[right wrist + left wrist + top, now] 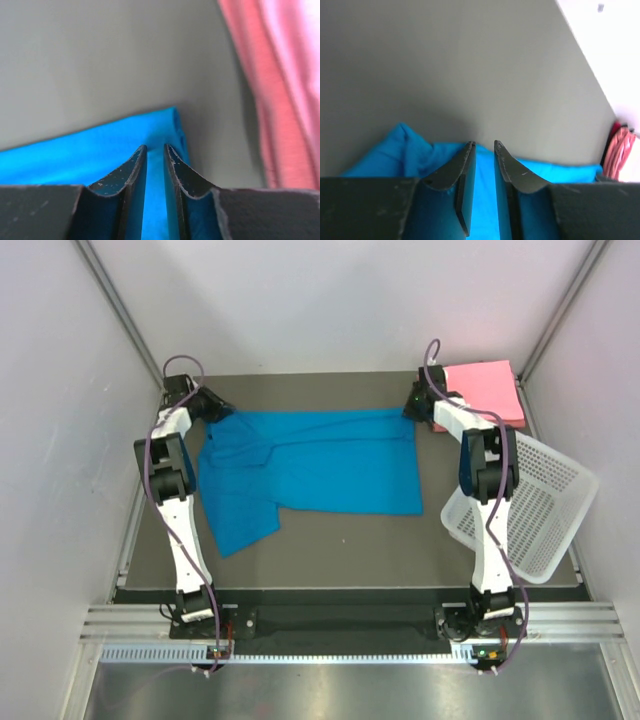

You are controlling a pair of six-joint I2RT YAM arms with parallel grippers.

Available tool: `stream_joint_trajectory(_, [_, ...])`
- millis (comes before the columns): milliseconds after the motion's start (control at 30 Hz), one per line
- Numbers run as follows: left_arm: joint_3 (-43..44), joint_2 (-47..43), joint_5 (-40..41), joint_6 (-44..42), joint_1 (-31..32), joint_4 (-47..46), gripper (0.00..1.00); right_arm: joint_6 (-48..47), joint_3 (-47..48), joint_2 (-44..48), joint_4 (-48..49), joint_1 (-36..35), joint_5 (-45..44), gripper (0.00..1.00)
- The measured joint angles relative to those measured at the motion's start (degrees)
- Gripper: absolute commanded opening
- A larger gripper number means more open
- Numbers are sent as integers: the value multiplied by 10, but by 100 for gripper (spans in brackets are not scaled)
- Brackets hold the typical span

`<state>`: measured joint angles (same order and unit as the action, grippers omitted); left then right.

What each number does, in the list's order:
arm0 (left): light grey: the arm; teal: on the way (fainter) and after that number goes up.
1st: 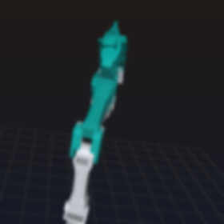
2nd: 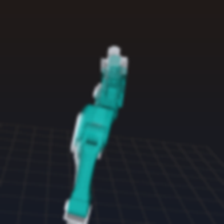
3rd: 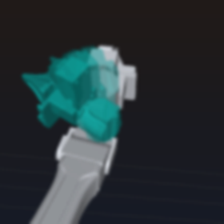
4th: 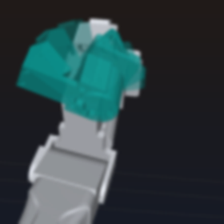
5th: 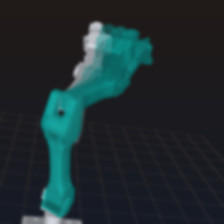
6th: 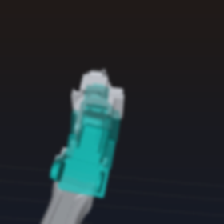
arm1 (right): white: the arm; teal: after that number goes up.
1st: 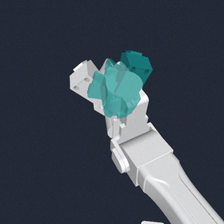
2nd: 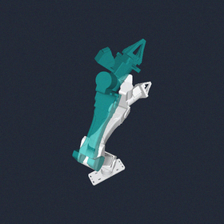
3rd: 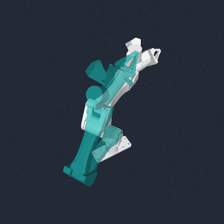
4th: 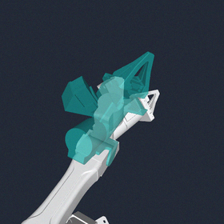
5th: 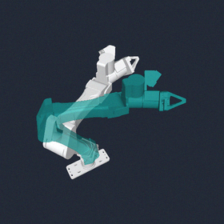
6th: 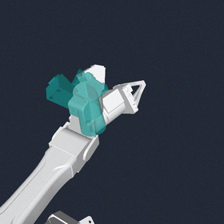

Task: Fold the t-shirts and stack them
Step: Fold the tshirt

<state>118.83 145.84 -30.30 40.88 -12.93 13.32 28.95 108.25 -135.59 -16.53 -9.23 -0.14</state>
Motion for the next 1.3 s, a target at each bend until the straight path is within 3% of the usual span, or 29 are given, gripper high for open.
stream_joint_trajectory(233, [68, 53, 22, 17, -2, -45, 29, 11, 10, -8, 3, 5, -5, 23])
stream_joint_trajectory(567, [97, 73, 23, 19, -2, -62, 33, -18, 18, -9, 1, 8, 15, 36])
stream_joint_trajectory(833, [28, 7, 9, -21, -3, -5, 36, -42, -43, 63, -36, 10, 8, 34])
stream_joint_trajectory(1033, [-10, -59, 12, -62, -3, 41, 36, -57, -90, 113, -41, 12, 9, 28])
stream_joint_trajectory(1300, [-45, -89, 14, -76, 12, 88, 36, -93, -142, 122, -52, 12, 27, 25])
